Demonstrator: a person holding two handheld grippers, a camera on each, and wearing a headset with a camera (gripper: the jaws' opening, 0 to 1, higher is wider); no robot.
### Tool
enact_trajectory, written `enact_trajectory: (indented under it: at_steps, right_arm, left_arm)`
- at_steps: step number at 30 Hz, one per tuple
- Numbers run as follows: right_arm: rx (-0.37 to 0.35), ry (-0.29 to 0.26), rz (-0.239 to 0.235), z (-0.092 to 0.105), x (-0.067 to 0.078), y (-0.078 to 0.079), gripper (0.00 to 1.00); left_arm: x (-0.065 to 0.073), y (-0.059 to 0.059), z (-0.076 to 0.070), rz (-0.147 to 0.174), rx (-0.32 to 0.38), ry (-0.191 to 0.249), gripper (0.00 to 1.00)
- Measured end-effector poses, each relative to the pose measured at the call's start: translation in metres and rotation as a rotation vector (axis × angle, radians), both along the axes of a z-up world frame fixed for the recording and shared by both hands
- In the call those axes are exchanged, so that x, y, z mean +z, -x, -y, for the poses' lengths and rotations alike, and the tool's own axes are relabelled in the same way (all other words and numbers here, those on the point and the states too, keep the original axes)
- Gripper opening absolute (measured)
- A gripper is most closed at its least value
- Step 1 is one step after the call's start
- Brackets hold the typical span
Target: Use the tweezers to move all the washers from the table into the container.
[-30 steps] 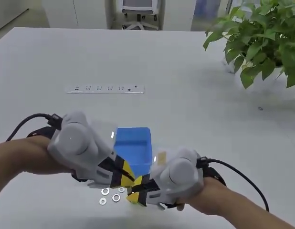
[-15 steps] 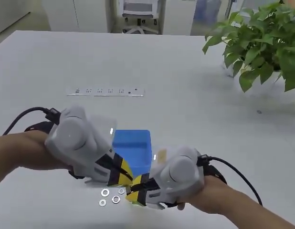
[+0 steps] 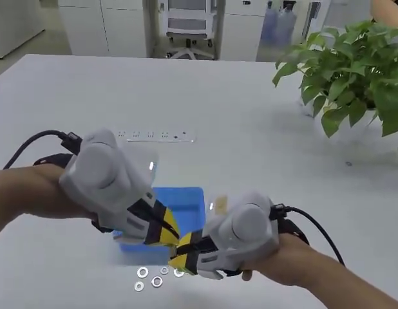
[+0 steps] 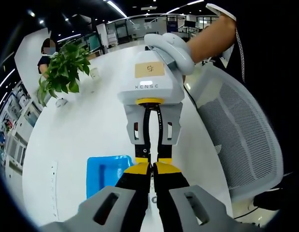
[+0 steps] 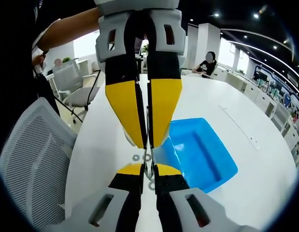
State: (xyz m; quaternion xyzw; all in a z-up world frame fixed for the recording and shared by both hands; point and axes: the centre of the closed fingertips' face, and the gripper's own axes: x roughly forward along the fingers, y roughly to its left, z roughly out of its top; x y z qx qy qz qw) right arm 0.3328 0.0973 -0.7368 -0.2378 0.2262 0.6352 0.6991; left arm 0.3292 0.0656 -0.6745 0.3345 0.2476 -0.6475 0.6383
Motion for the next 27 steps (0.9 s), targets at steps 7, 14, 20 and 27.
enact_trajectory:
  at_steps: [7,14,20,27]
  right_arm:
    - [-0.004,-0.001,0.017,-0.002,0.009,-0.009,0.10]
    - [-0.013,-0.007,0.033,-0.003,0.016,-0.020,0.10]
    - [-0.023,-0.012,0.040,-0.004,0.018,-0.030,0.10]
    - [-0.036,-0.020,0.051,-0.004,0.021,-0.047,0.10]
  left_arm:
    - [0.009,-0.007,-0.001,0.016,-0.004,-0.003,0.06]
    - [0.016,-0.015,-0.002,0.035,-0.002,0.000,0.06]
    - [0.019,-0.024,-0.002,0.048,-0.016,-0.008,0.06]
    - [0.021,-0.042,-0.003,0.070,-0.020,-0.010,0.06]
